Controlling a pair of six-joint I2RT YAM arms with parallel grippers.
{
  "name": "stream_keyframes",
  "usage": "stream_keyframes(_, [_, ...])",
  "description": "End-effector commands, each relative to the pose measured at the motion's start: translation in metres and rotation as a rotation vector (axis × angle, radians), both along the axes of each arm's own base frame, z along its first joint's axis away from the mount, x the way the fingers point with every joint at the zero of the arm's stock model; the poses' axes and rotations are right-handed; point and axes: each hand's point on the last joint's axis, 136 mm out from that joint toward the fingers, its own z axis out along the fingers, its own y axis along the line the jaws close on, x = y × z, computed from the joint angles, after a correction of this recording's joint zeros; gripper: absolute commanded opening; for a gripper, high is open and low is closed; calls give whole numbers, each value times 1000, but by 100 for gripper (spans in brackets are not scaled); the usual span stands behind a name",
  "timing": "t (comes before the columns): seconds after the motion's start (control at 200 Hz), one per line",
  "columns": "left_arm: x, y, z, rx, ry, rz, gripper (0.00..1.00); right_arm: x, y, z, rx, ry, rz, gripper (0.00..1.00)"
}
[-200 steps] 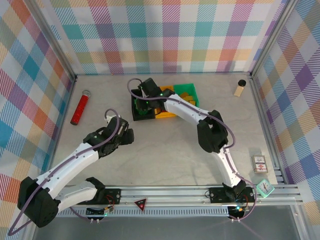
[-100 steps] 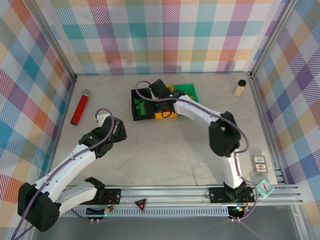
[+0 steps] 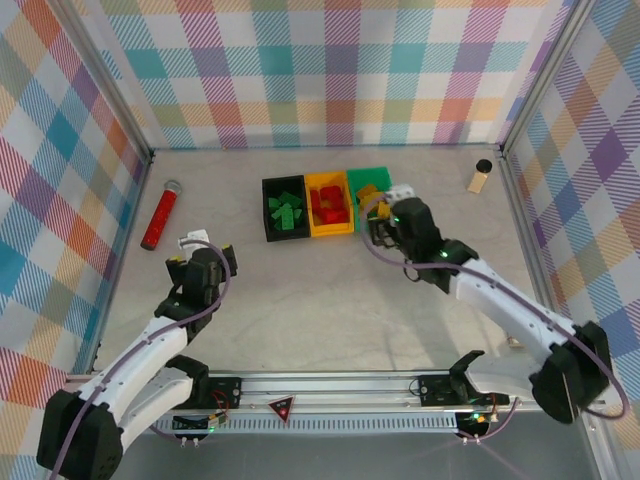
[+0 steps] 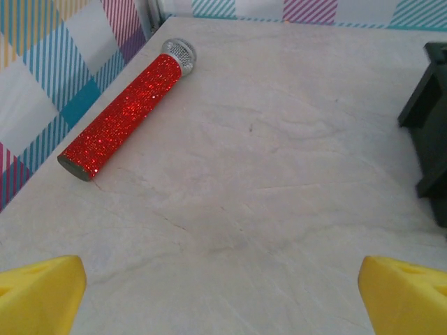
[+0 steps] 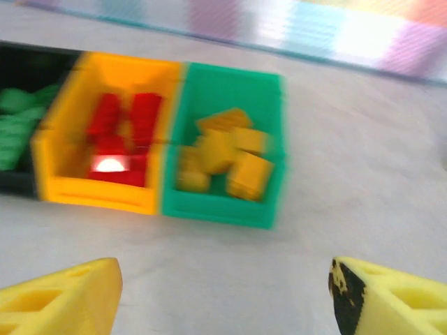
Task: Sort the legos into containers by color
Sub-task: Reset both arms
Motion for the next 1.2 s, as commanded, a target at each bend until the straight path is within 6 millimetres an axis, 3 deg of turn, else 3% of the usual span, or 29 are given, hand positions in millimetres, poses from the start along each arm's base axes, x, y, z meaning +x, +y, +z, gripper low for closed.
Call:
stream_keyframes(0.0, [22,5,21,27,-147,-34,100,7,-54,13,35,-191,-177,87])
stream_keyframes(0.07, [29,11,10,0,-133,-38,100,3,-89,-7,63,-214,-277,97])
stream_keyframes(0.19, [43,15,-3,-49,-156,-60,100,3,-132,-37,87,-191,-378,98])
stream_keyframes(0.375, [65,8,-25,-86,-150,-130,100,16,-155,-75,143,-171,-391,99])
stream_keyframes(0.525, [84,-8,-32,-92,-123,-224,100,36,-154,-99,100,-179,-351,99])
stream_keyframes(0.555, [87,-11,-37,-105,-118,-241,100,42,-154,-96,81,-198,-341,98])
stream_keyframes(0.67, [95,-22,-61,-120,-119,-303,100,57,-138,-111,116,-163,-238,98])
stream_keyframes(0.725, [99,-22,-59,-113,-116,-309,100,61,-130,-126,137,-150,-180,98])
stream_keyframes(0.805, [107,-22,-65,-120,-60,-302,100,63,-132,-128,179,-121,-155,99])
stream_keyframes(1.195, [106,-20,-66,-128,-53,-288,100,63,-131,-126,178,-126,-149,99])
